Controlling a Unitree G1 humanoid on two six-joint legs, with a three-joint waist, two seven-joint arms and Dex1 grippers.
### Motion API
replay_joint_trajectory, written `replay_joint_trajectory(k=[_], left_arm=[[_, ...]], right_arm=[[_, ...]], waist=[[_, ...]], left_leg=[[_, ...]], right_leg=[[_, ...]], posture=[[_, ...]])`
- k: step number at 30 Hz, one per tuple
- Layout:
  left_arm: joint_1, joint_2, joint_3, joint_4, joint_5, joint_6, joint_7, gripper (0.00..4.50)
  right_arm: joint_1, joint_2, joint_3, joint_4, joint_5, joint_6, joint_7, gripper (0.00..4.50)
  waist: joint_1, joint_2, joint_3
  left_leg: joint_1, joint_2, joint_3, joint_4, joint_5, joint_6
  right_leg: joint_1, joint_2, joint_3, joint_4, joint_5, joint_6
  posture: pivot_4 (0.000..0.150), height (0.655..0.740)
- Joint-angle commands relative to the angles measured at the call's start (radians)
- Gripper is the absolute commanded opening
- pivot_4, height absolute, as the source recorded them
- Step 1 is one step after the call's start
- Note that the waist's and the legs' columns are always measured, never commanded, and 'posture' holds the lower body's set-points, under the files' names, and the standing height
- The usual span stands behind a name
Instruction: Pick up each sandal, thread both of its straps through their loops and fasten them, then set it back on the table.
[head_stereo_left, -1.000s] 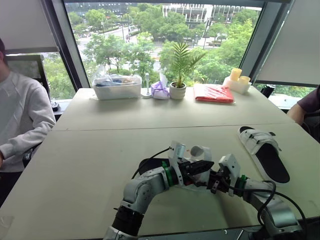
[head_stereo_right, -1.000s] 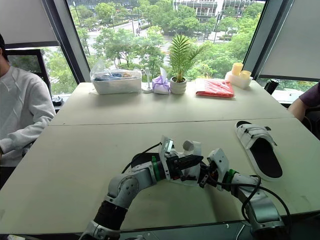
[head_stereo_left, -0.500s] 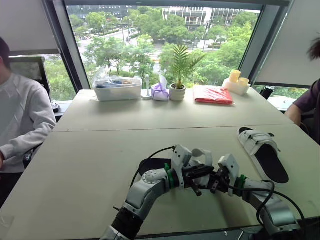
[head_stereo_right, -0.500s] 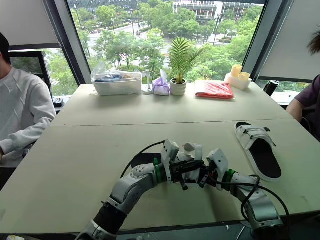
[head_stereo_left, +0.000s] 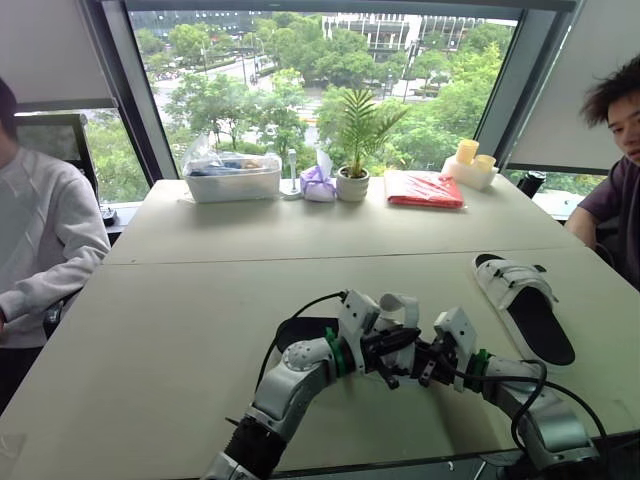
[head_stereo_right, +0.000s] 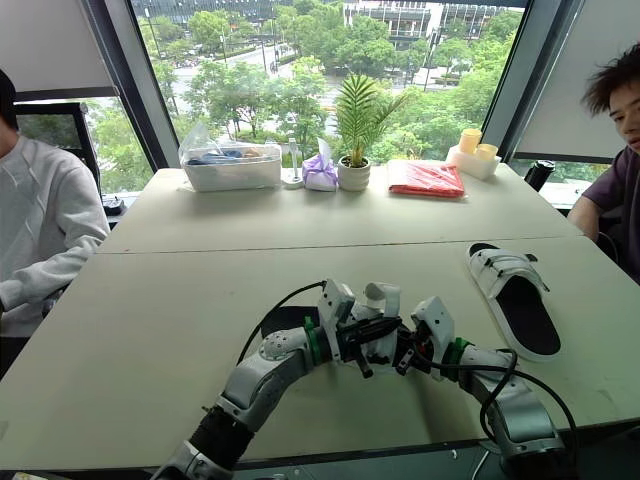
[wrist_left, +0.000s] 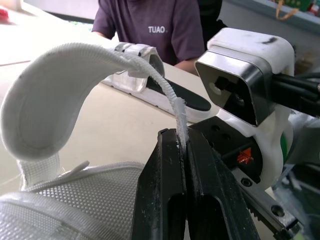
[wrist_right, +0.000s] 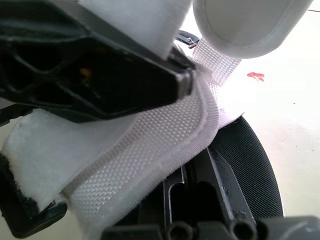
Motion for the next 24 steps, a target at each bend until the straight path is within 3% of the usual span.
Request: replay_joint_trajectory(k=[1, 8, 19, 22, 24], left_arm=[[0.017, 0.026, -0.006, 0.046, 0.032, -0.030, -0.035, 0.05], [0.007, 0.025, 0.015, 0.071, 0.037, -0.083, -0.051, 0.05], [0.059, 0.055, -0.037, -0.061, 0.014, 0.005, -0.125, 0.05], [0.069, 0.065, -0.032, -0.104, -0.001, 0.056, -0.126, 0.88], [0.073, 0.088, -0.002, -0.187, -0.031, 0.152, -0.099, 1.83]], right_arm=[[0.045, 0.005, 0.048, 0.033, -0.027, 0.038, -0.002, 0.00], [0.067, 0.004, 0.047, 0.010, -0.023, 0.044, -0.010, 0.00], [0.067, 0.002, 0.046, 0.009, -0.021, 0.044, -0.014, 0.00], [0.060, 0.003, 0.049, 0.015, -0.022, 0.043, -0.014, 0.00], [0.056, 0.005, 0.049, 0.016, -0.022, 0.042, -0.014, 0.00]], waist=[[0.000, 0.000, 0.000], [0.001, 0.000, 0.000], [0.000, 0.000, 0.000], [0.000, 0.000, 0.001], [-0.001, 0.001, 0.001]], left_leg=[[0.000, 0.000, 0.000, 0.000, 0.000, 0.000], [-0.001, 0.000, 0.000, -0.001, 0.000, 0.000], [-0.002, 0.000, 0.000, -0.001, 0.000, 0.000], [-0.002, 0.000, 0.000, -0.001, 0.000, 0.000], [-0.002, 0.000, 0.000, -0.001, 0.000, 0.000]], right_leg=[[0.000, 0.000, 0.000, 0.000, 0.000, 0.000], [-0.001, 0.000, 0.000, -0.001, 0.000, 0.000], [-0.002, 0.000, 0.000, -0.001, 0.000, 0.000], [-0.002, 0.000, 0.000, -0.001, 0.000, 0.000], [-0.002, 0.000, 0.000, -0.001, 0.000, 0.000]], posture=[[0.150, 0.7388], [0.150, 0.7388], [0.150, 0.7388], [0.150, 0.7388], [0.150, 0.7388]])
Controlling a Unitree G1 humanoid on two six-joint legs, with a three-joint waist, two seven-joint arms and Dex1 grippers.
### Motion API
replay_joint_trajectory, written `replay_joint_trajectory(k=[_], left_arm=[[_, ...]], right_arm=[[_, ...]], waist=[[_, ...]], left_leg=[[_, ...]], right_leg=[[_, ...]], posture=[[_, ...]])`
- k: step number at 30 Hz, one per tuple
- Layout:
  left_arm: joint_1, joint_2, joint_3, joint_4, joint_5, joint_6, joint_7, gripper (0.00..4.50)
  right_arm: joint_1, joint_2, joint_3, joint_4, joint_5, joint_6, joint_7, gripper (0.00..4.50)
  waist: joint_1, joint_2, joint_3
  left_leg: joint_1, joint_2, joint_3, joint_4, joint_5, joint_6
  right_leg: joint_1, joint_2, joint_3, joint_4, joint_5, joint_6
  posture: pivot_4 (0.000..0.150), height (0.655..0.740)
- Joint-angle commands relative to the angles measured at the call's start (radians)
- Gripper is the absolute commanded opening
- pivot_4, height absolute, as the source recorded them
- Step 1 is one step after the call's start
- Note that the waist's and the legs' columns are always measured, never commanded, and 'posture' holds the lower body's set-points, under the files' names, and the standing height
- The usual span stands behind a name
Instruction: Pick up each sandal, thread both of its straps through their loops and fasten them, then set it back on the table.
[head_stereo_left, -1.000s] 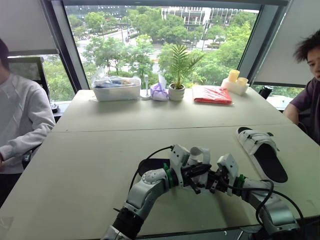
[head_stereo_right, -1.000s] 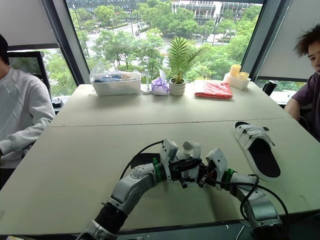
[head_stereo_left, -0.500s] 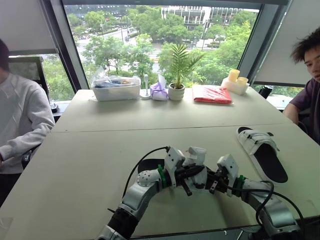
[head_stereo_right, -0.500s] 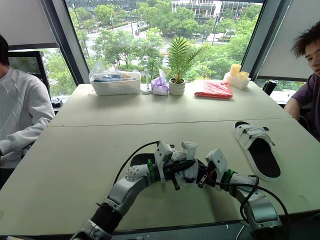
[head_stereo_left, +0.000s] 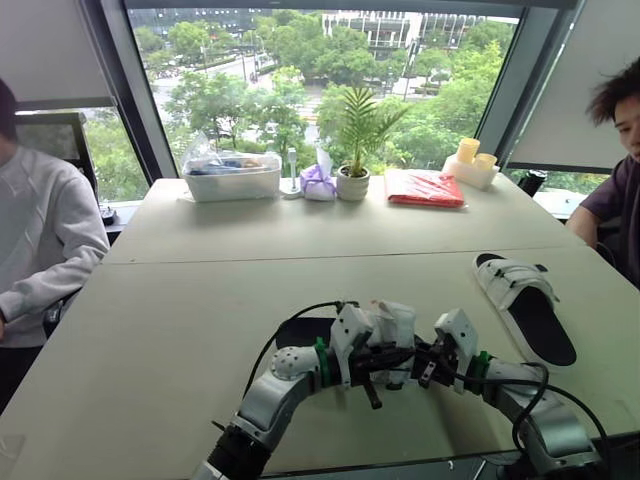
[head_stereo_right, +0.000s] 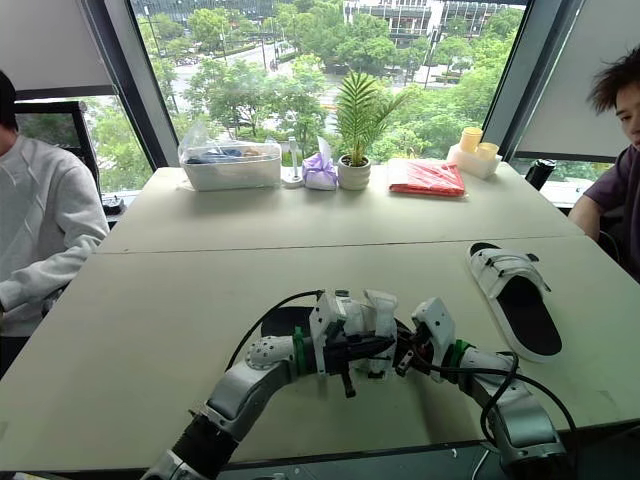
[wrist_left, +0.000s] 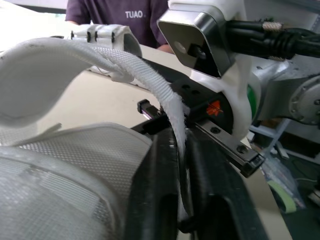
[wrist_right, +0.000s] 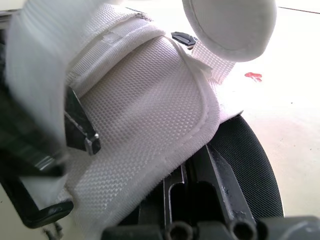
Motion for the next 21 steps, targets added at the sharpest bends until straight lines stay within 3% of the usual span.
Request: replay_joint_trajectory(k=[1, 8, 12, 21], left_arm=[[0.016, 0.038, 0.035, -0.138, -0.054, 0.154, 0.036, 1.83], [0.118, 0.232, 0.131, -0.543, -0.234, 0.527, 0.114, 1.83], [0.165, 0.342, 0.088, -0.620, -0.250, 0.613, 0.109, 1.83], [0.045, 0.186, -0.026, -0.369, -0.174, 0.538, 0.147, 1.83]], right_arm=[[0.036, 0.004, 0.049, 0.044, -0.023, 0.041, 0.007, 0.00], [0.029, -0.003, 0.048, 0.071, -0.028, 0.024, 0.026, 0.00], [-0.014, 0.004, 0.053, 0.123, -0.034, 0.012, 0.039, 0.00], [-0.065, 0.011, 0.069, 0.169, -0.042, -0.005, 0.053, 0.00]], waist=[[-0.002, 0.001, 0.001], [-0.005, 0.004, 0.003], [-0.008, 0.004, 0.004], [-0.026, 0.003, 0.004]], left_leg=[[0.000, 0.000, 0.000, 0.000, 0.000, 0.000], [-0.001, 0.001, 0.000, 0.000, 0.000, 0.000], [-0.001, 0.001, 0.000, 0.000, 0.000, 0.000], [0.000, 0.001, 0.000, 0.000, 0.000, 0.000]], right_leg=[[0.000, 0.000, 0.000, 0.000, 0.000, 0.000], [-0.002, 0.000, 0.000, 0.000, 0.000, 0.000], [-0.002, 0.000, 0.000, 0.000, 0.000, 0.000], [-0.001, 0.000, 0.000, 0.001, 0.000, -0.001]], posture=[[0.150, 0.7388], [0.150, 0.7388], [0.150, 0.7388], [0.150, 0.7388]])
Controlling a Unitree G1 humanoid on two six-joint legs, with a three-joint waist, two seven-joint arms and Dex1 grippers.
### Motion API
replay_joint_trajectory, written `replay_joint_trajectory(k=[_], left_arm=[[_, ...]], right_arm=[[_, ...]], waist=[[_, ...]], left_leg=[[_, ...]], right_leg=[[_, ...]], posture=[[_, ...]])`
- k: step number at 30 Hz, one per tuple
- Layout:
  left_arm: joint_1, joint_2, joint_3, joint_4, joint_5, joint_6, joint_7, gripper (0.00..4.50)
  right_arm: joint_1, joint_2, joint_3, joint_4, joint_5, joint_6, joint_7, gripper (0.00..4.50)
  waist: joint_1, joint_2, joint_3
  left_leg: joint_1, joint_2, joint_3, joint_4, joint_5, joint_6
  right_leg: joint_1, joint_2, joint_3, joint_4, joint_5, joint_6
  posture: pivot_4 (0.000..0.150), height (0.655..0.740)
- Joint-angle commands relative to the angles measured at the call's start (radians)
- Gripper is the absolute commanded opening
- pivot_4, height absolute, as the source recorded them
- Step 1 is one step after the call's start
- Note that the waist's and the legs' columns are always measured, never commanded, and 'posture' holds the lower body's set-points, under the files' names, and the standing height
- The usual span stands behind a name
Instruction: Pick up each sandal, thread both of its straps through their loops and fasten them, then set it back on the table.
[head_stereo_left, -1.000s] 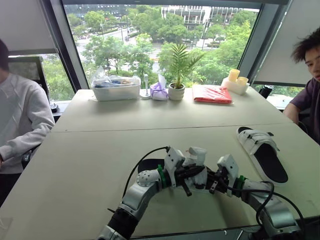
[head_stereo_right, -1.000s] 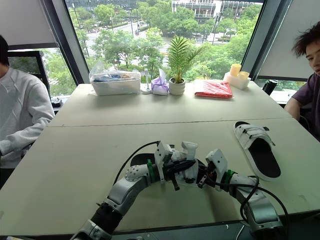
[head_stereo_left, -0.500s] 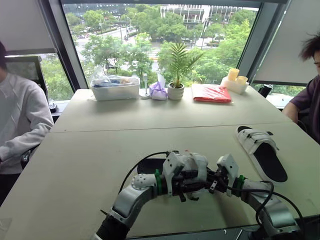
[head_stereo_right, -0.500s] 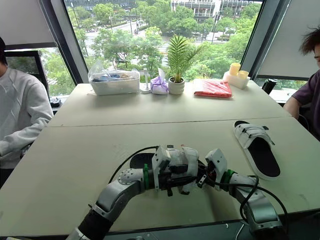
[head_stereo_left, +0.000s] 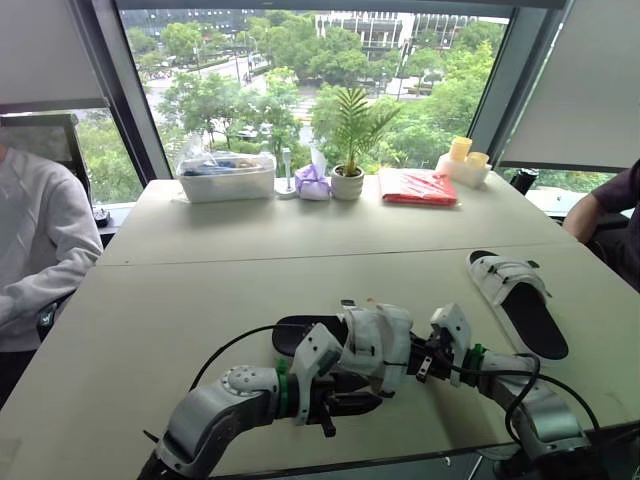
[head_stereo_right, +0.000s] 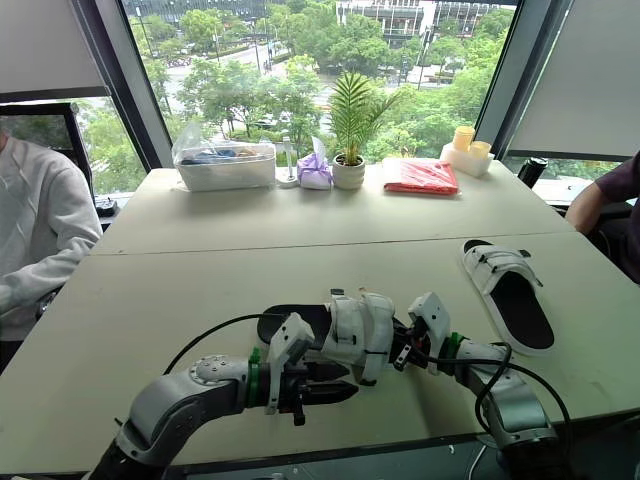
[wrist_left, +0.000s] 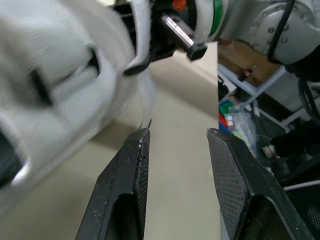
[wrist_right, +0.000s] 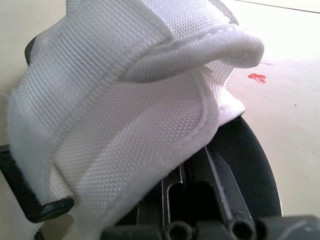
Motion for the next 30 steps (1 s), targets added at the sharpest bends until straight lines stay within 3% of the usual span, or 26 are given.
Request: replay_joint_trajectory(k=[1, 8, 14, 17, 20, 21, 30], left_arm=[[-0.041, -0.049, -0.050, 0.084, 0.038, -0.067, 0.000, 1.83], [-0.074, -0.082, -0.068, 0.164, 0.067, -0.112, -0.011, 1.83], [-0.045, -0.040, -0.004, 0.073, -0.012, -0.092, -0.064, 1.83], [-0.022, -0.012, 0.039, 0.009, -0.062, -0.049, -0.059, 2.63], [-0.014, 0.003, 0.051, -0.013, -0.065, -0.040, -0.043, 4.24], [-0.014, 0.010, 0.048, -0.011, -0.057, -0.044, -0.040, 4.45], [-0.040, 0.007, -0.013, 0.054, -0.037, -0.045, -0.059, 4.45]], right_arm=[[0.025, 0.000, 0.038, 0.068, -0.041, 0.030, -0.005, 0.00], [0.046, -0.010, 0.022, 0.050, -0.037, 0.032, -0.014, 0.00], [0.055, -0.009, 0.019, 0.048, -0.037, 0.029, -0.021, 0.00], [0.047, -0.002, 0.023, 0.054, -0.038, 0.027, -0.024, 0.00], [0.039, 0.001, 0.026, 0.061, -0.038, 0.025, -0.023, 0.00], [0.037, 0.002, 0.026, 0.064, -0.038, 0.025, -0.022, 0.00], [0.025, 0.004, 0.029, 0.072, -0.038, 0.024, -0.023, 0.00]], waist=[[-0.001, 0.000, 0.000], [0.001, 0.000, 0.000], [0.000, 0.000, 0.000], [0.000, 0.000, 0.000], [0.001, 0.000, 0.001], [0.000, 0.001, 0.001], [0.000, 0.001, 0.001]], left_leg=[[0.001, 0.000, 0.000, 0.000, 0.000, 0.000], [0.000, 0.000, 0.000, 0.000, 0.000, 0.000], [-0.001, 0.000, 0.000, 0.000, 0.000, 0.000], [-0.001, 0.000, 0.000, 0.000, 0.000, 0.000], [-0.001, 0.000, 0.000, 0.000, 0.000, 0.000], [-0.001, 0.000, 0.000, 0.000, 0.000, 0.000], [-0.001, 0.000, 0.000, 0.000, 0.000, 0.000]], right_leg=[[0.000, 0.000, 0.000, 0.000, 0.000, 0.000], [-0.001, -0.001, 0.000, 0.000, 0.000, 0.000], [-0.002, -0.001, 0.000, 0.000, 0.000, 0.000], [-0.002, -0.001, 0.000, 0.000, 0.000, 0.000], [-0.002, -0.001, 0.000, 0.000, 0.000, 0.000], [-0.002, -0.001, 0.000, 0.000, 0.000, 0.000], [-0.001, -0.001, 0.000, 0.000, 0.000, 0.000]], posture=[[0.150, 0.7388], [0.150, 0.7388], [0.150, 0.7388], [0.150, 0.7388], [0.150, 0.7388], [0.150, 0.7388], [0.150, 0.7388]])
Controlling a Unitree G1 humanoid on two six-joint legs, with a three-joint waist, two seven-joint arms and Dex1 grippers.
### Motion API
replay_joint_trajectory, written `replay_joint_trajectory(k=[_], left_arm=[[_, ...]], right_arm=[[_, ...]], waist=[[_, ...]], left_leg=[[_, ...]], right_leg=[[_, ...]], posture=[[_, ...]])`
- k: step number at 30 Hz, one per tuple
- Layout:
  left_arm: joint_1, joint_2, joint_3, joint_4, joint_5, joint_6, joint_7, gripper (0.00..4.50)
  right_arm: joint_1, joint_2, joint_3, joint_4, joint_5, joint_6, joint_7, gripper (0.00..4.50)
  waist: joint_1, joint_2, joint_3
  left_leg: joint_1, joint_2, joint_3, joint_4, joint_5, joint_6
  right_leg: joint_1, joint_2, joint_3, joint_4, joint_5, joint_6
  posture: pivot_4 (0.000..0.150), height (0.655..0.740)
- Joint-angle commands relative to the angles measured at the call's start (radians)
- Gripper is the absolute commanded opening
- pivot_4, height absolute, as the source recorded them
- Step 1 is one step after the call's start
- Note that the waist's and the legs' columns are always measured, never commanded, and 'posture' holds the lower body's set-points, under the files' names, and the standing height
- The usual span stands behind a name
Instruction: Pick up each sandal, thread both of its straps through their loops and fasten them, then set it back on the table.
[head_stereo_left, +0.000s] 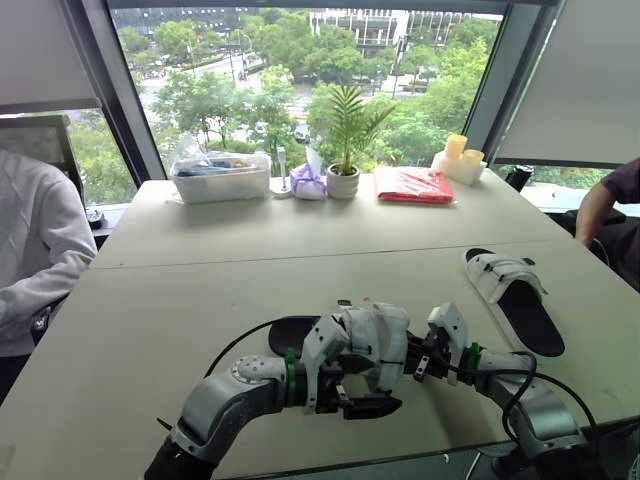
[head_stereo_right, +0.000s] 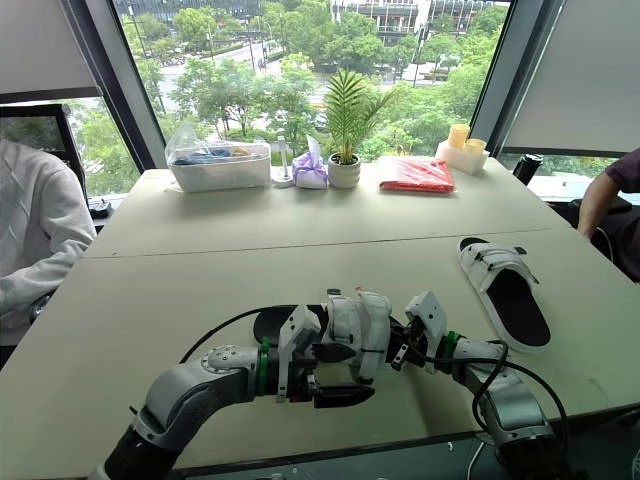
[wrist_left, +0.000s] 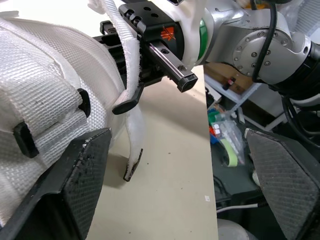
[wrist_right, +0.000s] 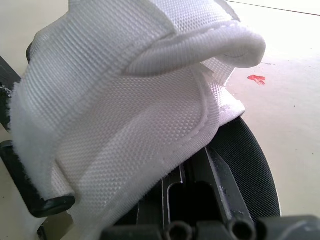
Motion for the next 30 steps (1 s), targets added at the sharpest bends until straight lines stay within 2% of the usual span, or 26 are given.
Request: replay_joint_trajectory(k=[1, 8, 9, 12, 13, 18, 22, 30], left_arm=[[-0.020, -0.002, -0.038, 0.022, 0.012, 0.001, -0.015, 4.45], [-0.066, -0.052, -0.059, 0.138, 0.065, -0.035, 0.018, 4.45], [-0.072, -0.063, -0.062, 0.155, 0.075, -0.048, 0.018, 4.22], [-0.084, -0.093, -0.063, 0.193, 0.088, -0.071, 0.015, 3.22], [-0.087, -0.101, -0.064, 0.202, 0.091, -0.075, 0.014, 2.58], [-0.094, -0.128, -0.060, 0.219, 0.097, -0.084, 0.015, 0.09], [-0.087, -0.119, -0.052, 0.170, 0.072, -0.053, 0.002, 0.03], [-0.068, 0.033, -0.015, -0.054, -0.157, 0.144, -0.169, 0.03]], right_arm=[[0.026, 0.006, 0.029, 0.071, -0.038, 0.033, -0.018, 0.00], [0.033, 0.007, 0.024, 0.063, -0.037, 0.034, -0.025, 0.00], [0.036, 0.006, 0.024, 0.061, -0.037, 0.033, -0.026, 0.00], [0.036, 0.009, 0.027, 0.061, -0.038, 0.032, -0.028, 0.00], [0.034, 0.010, 0.027, 0.063, -0.038, 0.032, -0.029, 0.00], [0.027, 0.012, 0.029, 0.069, -0.040, 0.030, -0.030, 0.00], [0.027, 0.010, 0.031, 0.071, -0.041, 0.028, -0.028, 0.00], [0.009, 0.009, 0.034, 0.095, -0.046, 0.015, -0.023, 0.00]], waist=[[0.000, 0.000, 0.000], [0.001, 0.000, 0.000], [0.001, 0.000, 0.000], [0.001, 0.000, 0.000], [0.000, 0.000, 0.000], [0.001, 0.000, 0.000], [0.001, 0.000, 0.000], [-0.008, 0.001, 0.001]], left_leg=[[0.000, 0.000, 0.000, 0.000, 0.000, 0.000], [0.000, 0.000, 0.000, 0.000, 0.000, 0.000], [0.000, 0.000, 0.000, 0.000, 0.000, 0.000], [0.000, 0.000, 0.000, 0.000, 0.000, 0.000], [0.000, 0.000, 0.000, 0.000, 0.000, 0.000], [0.000, 0.000, 0.000, 0.000, 0.000, 0.000], [0.000, 0.000, 0.000, 0.000, 0.000, 0.000], [-0.002, 0.000, 0.000, -0.001, 0.000, 0.000]], right_leg=[[0.000, 0.000, 0.000, 0.000, 0.000, 0.000], [0.000, 0.000, 0.000, 0.000, 0.000, 0.000], [0.000, 0.000, 0.000, 0.000, 0.000, 0.000], [0.000, 0.000, 0.000, 0.000, 0.000, 0.000], [0.000, 0.000, 0.000, 0.000, 0.000, 0.000], [0.000, 0.000, 0.000, 0.000, 0.000, 0.000], [0.001, -0.001, 0.000, 0.000, 0.000, 0.000], [-0.002, 0.000, 0.000, 0.000, 0.000, 0.000]], posture=[[0.150, 0.7388], [0.150, 0.7388], [0.150, 0.7388], [0.150, 0.7388], [0.150, 0.7388], [0.150, 0.7388], [0.150, 0.7388], [0.150, 0.7388]])
